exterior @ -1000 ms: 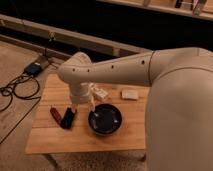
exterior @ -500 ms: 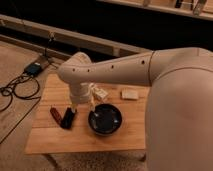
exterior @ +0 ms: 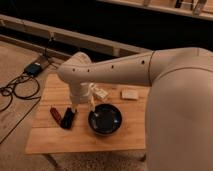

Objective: Place the pepper in the ceramic bowl

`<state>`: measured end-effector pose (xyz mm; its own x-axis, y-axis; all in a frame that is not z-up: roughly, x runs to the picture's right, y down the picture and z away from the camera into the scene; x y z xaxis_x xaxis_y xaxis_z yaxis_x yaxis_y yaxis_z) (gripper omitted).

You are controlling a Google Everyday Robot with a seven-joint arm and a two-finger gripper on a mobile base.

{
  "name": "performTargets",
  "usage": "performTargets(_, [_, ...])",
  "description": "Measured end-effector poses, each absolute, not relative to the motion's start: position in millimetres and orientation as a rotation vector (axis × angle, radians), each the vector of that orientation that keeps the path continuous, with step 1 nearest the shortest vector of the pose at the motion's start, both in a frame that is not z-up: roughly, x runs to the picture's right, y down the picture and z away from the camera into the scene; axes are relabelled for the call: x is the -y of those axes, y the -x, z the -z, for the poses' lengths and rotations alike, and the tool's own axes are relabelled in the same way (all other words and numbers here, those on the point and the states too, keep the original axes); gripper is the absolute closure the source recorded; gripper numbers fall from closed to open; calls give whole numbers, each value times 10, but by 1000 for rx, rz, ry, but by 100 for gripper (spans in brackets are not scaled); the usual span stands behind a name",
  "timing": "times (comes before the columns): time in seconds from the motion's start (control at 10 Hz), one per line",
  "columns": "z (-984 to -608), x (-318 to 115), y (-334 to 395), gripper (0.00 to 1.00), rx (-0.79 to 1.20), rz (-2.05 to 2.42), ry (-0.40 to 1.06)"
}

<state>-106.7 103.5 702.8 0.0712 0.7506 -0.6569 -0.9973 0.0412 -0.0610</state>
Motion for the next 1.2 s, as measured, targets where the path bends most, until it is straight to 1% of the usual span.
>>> performTargets(0.2, [-7025, -1039, 1066, 35, -528, -1427, 592])
performTargets(0.4, [-7078, -1103, 1202, 35, -530, -1320, 605])
performTargets(0.9, [-7427, -1280, 1960, 35, -467, -1029, 675])
performTargets(1.2, [-7719, -1382, 2415, 35, -406, -909, 706])
